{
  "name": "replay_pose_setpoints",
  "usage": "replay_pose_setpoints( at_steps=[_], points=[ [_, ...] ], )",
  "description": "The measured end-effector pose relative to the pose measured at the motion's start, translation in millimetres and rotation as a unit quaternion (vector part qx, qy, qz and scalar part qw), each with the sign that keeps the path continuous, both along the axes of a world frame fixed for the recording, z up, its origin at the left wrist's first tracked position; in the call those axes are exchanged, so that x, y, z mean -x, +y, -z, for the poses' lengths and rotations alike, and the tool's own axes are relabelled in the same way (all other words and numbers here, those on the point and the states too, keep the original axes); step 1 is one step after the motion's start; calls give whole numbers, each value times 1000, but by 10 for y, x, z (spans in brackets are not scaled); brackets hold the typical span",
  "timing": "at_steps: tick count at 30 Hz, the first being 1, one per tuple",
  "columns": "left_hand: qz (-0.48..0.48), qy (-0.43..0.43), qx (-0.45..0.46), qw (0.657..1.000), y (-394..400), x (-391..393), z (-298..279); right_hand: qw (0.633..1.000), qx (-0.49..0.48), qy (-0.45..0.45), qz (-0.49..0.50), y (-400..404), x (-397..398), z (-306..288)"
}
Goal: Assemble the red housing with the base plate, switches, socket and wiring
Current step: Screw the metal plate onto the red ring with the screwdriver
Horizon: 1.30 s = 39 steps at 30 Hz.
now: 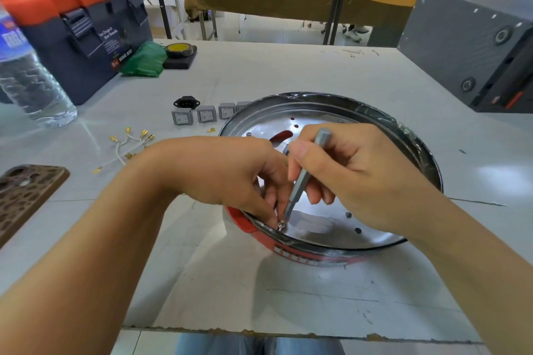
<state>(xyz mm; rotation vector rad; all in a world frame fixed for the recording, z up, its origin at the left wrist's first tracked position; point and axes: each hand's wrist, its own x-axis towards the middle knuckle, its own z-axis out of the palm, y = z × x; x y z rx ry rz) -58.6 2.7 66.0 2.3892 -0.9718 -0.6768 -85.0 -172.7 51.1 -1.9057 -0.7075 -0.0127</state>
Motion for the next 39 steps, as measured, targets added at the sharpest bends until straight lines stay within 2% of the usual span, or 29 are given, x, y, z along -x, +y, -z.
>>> replay_pose_setpoints(
  at_steps=[12, 20, 28, 33, 39],
  points=[
    [-1, -3, -15, 1000, -1, -4, 1, 999, 46, 12, -15, 0, 25, -27],
    [-3, -5, 6, 1000, 0, 8, 13, 979, 177, 47, -93, -91, -17, -287],
    [2, -7, 11, 1000, -15, 37, -9, 944, 306, 7, -125, -81, -51, -531],
    [-24, -11, -4, 1000, -24, 41, 3, 915, 375, -50, -142, -24, -42, -628],
    [-37, -11, -26, 999, -4, 28, 23, 915, 374, -49, -143, 37, -77, -653]
  ],
)
